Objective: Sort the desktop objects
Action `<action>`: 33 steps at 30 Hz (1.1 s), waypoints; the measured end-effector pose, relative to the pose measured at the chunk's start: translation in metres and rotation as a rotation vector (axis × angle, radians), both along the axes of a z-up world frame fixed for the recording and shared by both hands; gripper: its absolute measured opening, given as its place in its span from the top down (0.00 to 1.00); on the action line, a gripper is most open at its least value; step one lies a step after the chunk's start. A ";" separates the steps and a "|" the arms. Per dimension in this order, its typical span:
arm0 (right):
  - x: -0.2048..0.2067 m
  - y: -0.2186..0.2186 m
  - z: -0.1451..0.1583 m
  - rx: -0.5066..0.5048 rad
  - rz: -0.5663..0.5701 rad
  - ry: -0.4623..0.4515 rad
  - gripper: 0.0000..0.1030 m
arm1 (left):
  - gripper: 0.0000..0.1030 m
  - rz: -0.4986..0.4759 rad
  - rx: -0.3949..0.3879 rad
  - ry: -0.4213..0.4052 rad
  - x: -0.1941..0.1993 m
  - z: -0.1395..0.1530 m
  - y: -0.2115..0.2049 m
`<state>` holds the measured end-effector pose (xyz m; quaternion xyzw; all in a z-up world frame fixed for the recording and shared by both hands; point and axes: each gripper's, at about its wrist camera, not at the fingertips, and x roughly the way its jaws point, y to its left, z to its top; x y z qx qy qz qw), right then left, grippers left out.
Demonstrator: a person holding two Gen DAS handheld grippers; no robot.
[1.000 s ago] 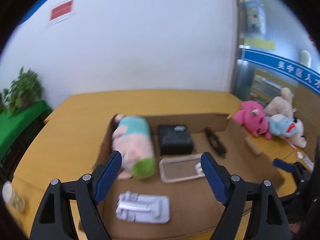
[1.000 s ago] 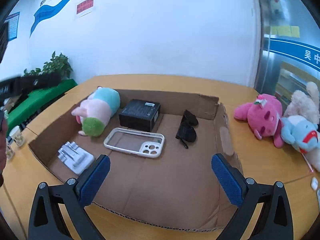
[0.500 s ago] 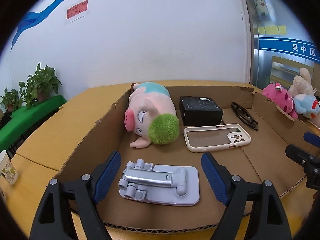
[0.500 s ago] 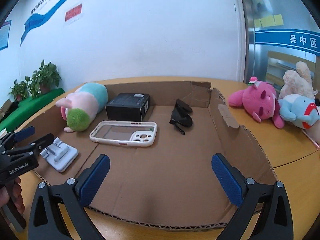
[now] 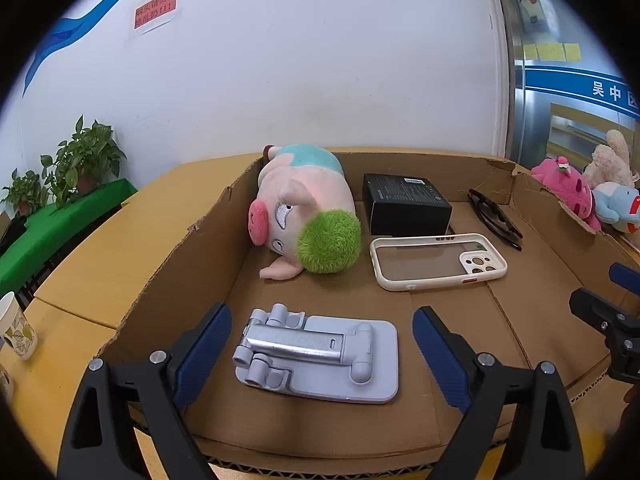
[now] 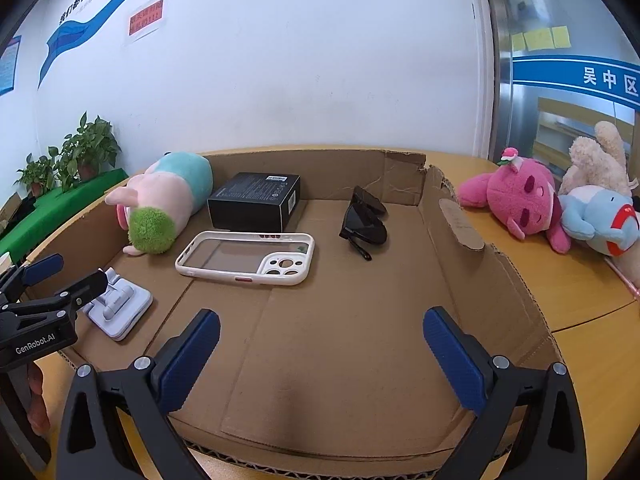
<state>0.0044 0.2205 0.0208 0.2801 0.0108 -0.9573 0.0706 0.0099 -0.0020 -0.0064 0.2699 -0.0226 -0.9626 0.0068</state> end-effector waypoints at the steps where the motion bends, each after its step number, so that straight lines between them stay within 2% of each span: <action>1: 0.000 0.000 -0.001 0.001 0.000 0.000 0.00 | 0.11 -0.001 0.000 0.000 0.000 0.000 0.000; 33: 0.000 0.000 0.000 0.000 0.001 0.000 0.00 | 0.11 -0.009 -0.002 0.005 0.000 0.002 0.000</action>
